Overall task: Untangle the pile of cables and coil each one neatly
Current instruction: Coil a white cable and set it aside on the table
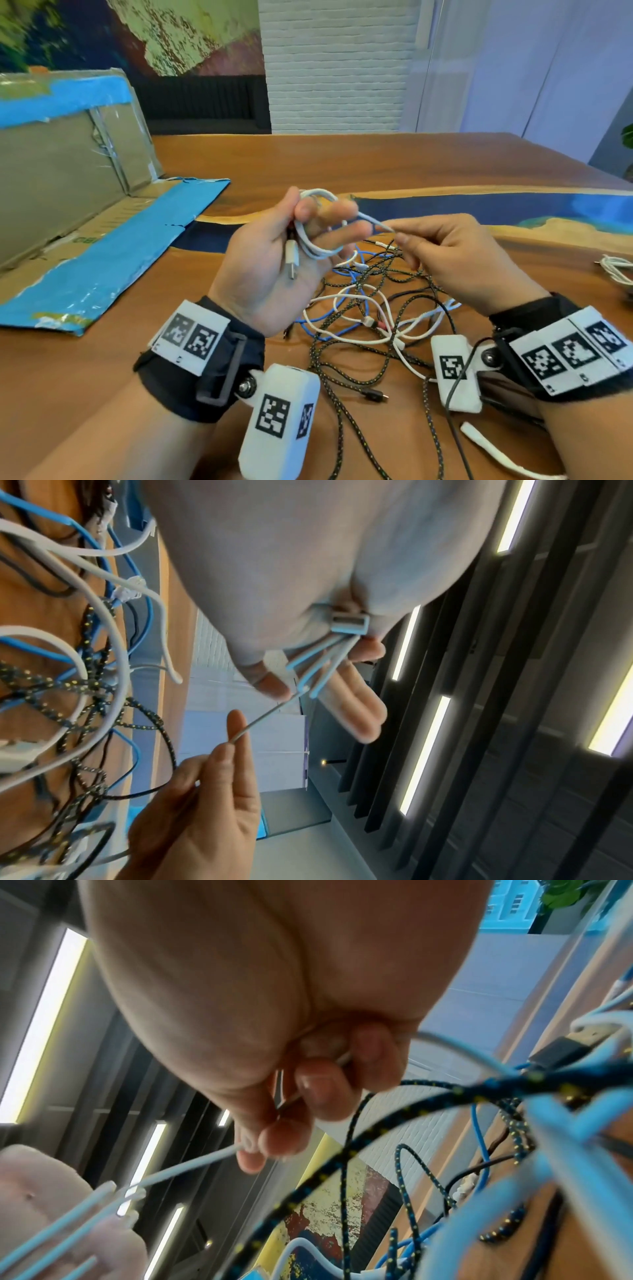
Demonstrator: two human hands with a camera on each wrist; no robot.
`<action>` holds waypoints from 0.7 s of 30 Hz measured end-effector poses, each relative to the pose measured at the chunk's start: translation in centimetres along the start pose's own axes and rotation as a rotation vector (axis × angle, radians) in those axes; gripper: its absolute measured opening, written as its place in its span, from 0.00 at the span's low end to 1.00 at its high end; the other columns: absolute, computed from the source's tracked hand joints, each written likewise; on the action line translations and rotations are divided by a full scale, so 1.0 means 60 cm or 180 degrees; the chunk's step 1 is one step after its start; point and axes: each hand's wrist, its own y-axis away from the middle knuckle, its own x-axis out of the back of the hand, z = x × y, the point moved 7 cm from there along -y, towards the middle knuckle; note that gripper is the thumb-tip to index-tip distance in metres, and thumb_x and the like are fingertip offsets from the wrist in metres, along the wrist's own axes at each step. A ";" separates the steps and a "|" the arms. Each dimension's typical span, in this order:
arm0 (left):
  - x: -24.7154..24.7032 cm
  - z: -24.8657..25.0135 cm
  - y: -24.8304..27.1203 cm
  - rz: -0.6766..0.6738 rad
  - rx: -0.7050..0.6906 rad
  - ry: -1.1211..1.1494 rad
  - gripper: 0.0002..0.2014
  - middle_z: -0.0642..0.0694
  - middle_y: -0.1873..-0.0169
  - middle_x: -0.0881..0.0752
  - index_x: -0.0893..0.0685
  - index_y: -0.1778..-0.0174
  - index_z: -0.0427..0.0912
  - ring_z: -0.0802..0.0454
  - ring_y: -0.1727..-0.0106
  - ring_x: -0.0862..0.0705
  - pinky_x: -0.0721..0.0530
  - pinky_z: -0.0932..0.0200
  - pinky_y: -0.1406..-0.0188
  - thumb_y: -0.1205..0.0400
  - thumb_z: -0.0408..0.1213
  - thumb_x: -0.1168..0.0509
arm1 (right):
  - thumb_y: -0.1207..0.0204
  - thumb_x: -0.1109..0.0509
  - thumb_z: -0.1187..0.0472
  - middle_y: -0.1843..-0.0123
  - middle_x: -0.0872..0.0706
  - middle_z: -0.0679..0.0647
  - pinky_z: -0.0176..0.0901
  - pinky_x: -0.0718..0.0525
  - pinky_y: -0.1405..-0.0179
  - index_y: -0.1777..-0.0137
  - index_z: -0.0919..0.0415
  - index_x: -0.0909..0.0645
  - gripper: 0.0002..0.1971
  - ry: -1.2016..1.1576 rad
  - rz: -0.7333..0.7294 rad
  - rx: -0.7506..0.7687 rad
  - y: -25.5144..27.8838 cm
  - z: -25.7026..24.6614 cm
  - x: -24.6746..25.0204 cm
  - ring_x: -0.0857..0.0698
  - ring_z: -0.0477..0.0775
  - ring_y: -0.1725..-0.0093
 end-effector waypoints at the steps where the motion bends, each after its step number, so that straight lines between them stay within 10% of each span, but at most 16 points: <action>1: 0.007 0.008 -0.001 0.0140 -0.0138 -0.0017 0.20 0.46 0.60 0.07 0.24 0.59 0.44 0.51 0.68 0.10 0.22 0.48 0.47 0.08 0.47 0.53 | 0.14 0.31 0.63 0.72 0.17 0.46 0.30 0.25 0.65 0.37 0.43 0.10 0.15 -0.0024 -0.0216 -0.0020 0.002 0.000 -0.007 0.23 0.40 0.70; 4: 0.027 0.031 -0.004 0.0456 -0.0433 -0.0399 0.20 0.48 0.44 0.07 0.18 0.36 0.40 0.58 0.70 0.14 0.18 0.54 0.45 0.06 0.45 0.53 | 0.18 0.26 0.61 0.68 0.10 0.43 0.33 0.18 0.64 0.43 0.43 0.07 0.12 0.0037 -0.0577 0.0062 0.014 -0.021 -0.023 0.18 0.41 0.69; 8: 0.032 0.018 -0.006 0.0738 -0.0353 -0.1293 0.17 0.50 0.38 0.09 0.24 0.25 0.41 0.49 0.44 0.08 0.18 0.50 0.39 0.06 0.41 0.50 | 0.26 0.18 0.55 0.61 0.06 0.50 0.62 0.11 0.56 0.53 0.46 0.05 0.04 0.0061 -0.0890 0.0251 0.031 -0.061 -0.059 0.10 0.60 0.61; 13: 0.041 -0.015 -0.010 0.0542 0.0121 -0.2819 0.14 0.44 0.45 0.07 0.11 0.45 0.39 0.53 0.41 0.10 0.15 0.55 0.37 0.08 0.33 0.44 | 0.24 0.21 0.65 0.58 0.07 0.36 0.27 0.18 0.53 0.50 0.54 0.05 0.07 -0.0125 -0.0825 0.0750 0.045 -0.091 -0.062 0.11 0.31 0.53; 16: 0.023 -0.030 -0.006 0.0023 0.0284 -0.3290 0.17 0.38 0.72 0.23 0.19 0.59 0.27 0.45 0.68 0.25 0.24 0.46 0.61 0.08 0.33 0.45 | 0.28 0.19 0.61 0.61 0.05 0.50 0.49 0.11 0.60 0.56 0.59 0.05 0.03 -0.0466 -0.0117 0.0860 0.039 -0.091 -0.032 0.09 0.47 0.61; 21: -0.004 -0.035 0.008 -0.0468 0.0368 -0.2715 0.22 0.48 0.80 0.38 0.16 0.60 0.34 0.46 0.74 0.33 0.24 0.59 0.67 0.10 0.45 0.46 | 0.26 0.20 0.64 0.61 0.06 0.53 0.59 0.13 0.60 0.57 0.57 0.06 0.02 -0.0552 0.0440 0.0825 0.027 -0.073 -0.010 0.10 0.63 0.61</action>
